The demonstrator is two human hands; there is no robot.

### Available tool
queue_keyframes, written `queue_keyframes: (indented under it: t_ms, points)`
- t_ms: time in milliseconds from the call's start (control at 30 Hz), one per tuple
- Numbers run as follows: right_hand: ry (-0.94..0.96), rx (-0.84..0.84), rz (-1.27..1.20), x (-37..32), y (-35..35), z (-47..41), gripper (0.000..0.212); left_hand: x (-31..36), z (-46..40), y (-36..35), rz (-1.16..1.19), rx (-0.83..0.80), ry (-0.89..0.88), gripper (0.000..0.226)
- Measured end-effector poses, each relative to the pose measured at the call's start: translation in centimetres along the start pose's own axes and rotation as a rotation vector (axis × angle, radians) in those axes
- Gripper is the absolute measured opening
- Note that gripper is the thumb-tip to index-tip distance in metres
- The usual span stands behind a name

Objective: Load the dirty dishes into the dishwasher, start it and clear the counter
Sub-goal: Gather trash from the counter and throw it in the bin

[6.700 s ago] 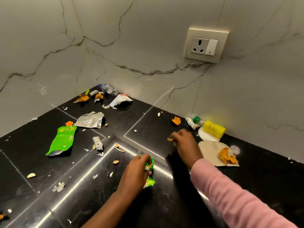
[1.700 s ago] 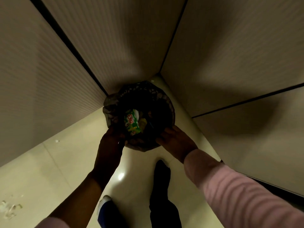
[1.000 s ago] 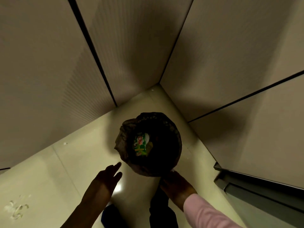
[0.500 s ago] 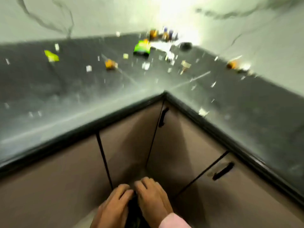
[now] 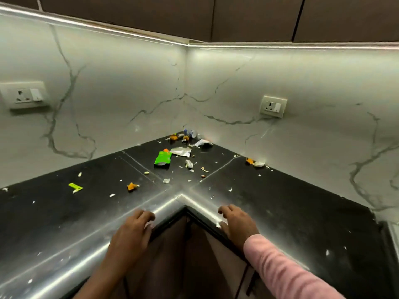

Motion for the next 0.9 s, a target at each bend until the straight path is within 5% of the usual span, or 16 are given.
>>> queue_keyframes:
  t_ms: [233, 600, 800, 900]
  points:
    - [-0.17, 0.005, 0.04, 9.4, -1.4, -11.0, 0.05, -2.7, -8.8, -5.1, 0.031, 0.025, 0.157, 0.018]
    - [-0.876, -0.022, -0.061, 33.8, -5.2, -28.7, 0.085, -4.5, -24.5, -18.3, 0.08, 0.089, 0.356, 0.018]
    - [-0.885, 0.003, -0.127, 35.9, -9.3, -35.6, 0.076, -12.0, -25.3, -13.6, -0.268, 0.374, 0.723, 0.043]
    - [-0.766, -0.036, -0.017, 33.1, -10.8, -39.5, 0.072, -15.3, -24.8, -11.9, -0.323, 0.35, 0.978, 0.067]
Point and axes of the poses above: each hand's wrist, its own z-axis away from the middle knuckle, its own y-axis out of the back of the hand, x = y × z, the point moved 4 cm from there along -z, towards the middle knuckle, and after that the axes turned 2 degrees about x, right-handed, at the moved point
